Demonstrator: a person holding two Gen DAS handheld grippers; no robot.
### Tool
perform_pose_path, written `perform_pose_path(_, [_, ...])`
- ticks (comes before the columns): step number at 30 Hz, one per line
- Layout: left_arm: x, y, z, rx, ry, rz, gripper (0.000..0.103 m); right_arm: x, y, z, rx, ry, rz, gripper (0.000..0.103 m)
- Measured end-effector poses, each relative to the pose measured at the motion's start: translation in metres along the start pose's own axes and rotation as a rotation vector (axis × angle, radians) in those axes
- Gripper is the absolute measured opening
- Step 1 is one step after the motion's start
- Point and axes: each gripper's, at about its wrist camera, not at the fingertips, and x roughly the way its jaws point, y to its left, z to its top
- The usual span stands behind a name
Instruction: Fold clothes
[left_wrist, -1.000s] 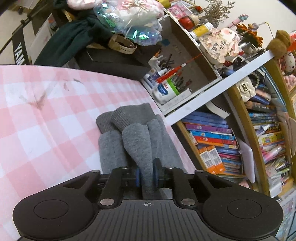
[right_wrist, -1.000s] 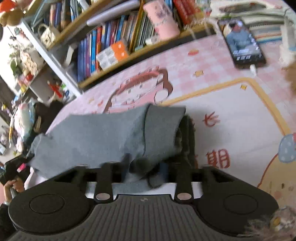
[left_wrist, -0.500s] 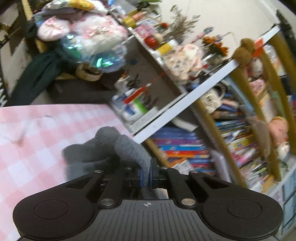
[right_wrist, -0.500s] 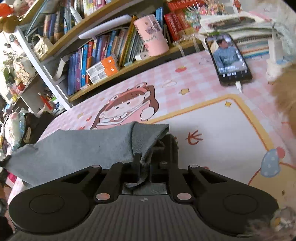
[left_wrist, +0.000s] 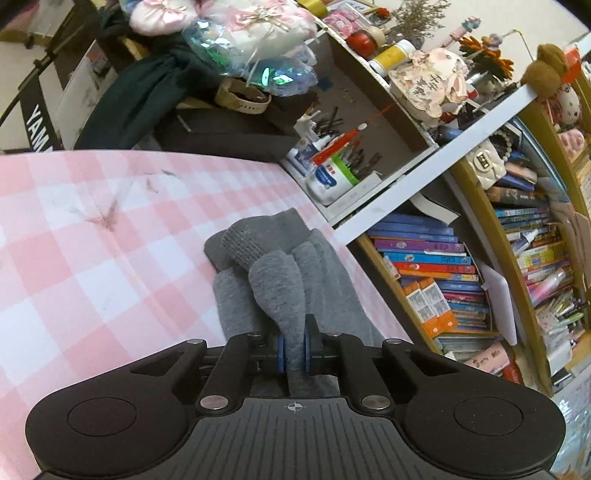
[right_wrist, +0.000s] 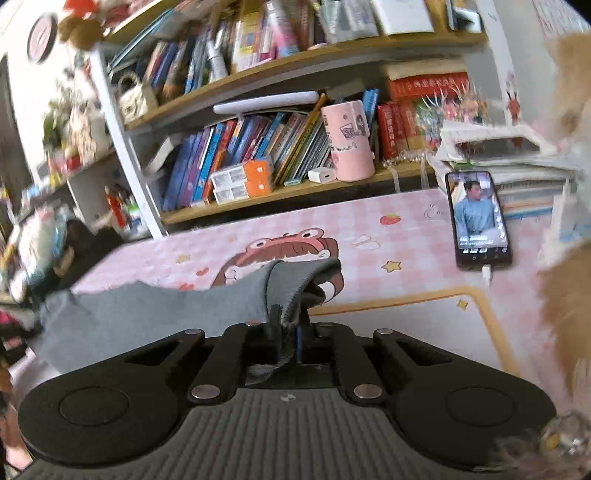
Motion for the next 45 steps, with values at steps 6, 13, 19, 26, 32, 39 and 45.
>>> perform_pose_path(6, [-0.017, 0.000, 0.007, 0.012, -0.029, 0.024, 0.028, 0.021, -0.027, -0.016, 0.139, 0.125, -0.041, 0.022])
perform_pose_path(13, [-0.028, -0.009, 0.010, 0.089, -0.112, 0.119, 0.069, 0.006, -0.013, -0.006, 0.034, -0.007, -0.129, 0.037])
perform_pose_path(19, [-0.010, -0.010, 0.010, 0.105, -0.077, 0.151, 0.074, 0.022, -0.005, -0.017, -0.009, 0.060, -0.162, 0.067])
perform_pose_path(26, [0.004, -0.013, 0.012, 0.098, -0.066, 0.137, 0.068, 0.044, -0.015, -0.026, 0.096, 0.148, -0.083, 0.069])
perform_pose_path(32, [0.024, -0.009, 0.009, 0.047, -0.027, 0.112, 0.019, 0.071, -0.003, -0.015, 0.023, 0.144, -0.050, 0.037])
perform_pose_path(39, [0.004, -0.032, 0.019, 0.029, -0.171, -0.026, 0.012, 0.112, 0.016, 0.021, -0.114, 0.026, -0.082, 0.023])
perform_pose_path(45, [0.003, -0.024, 0.018, 0.060, -0.147, 0.085, 0.012, 0.153, 0.032, 0.031, -0.204, 0.041, -0.105, 0.023])
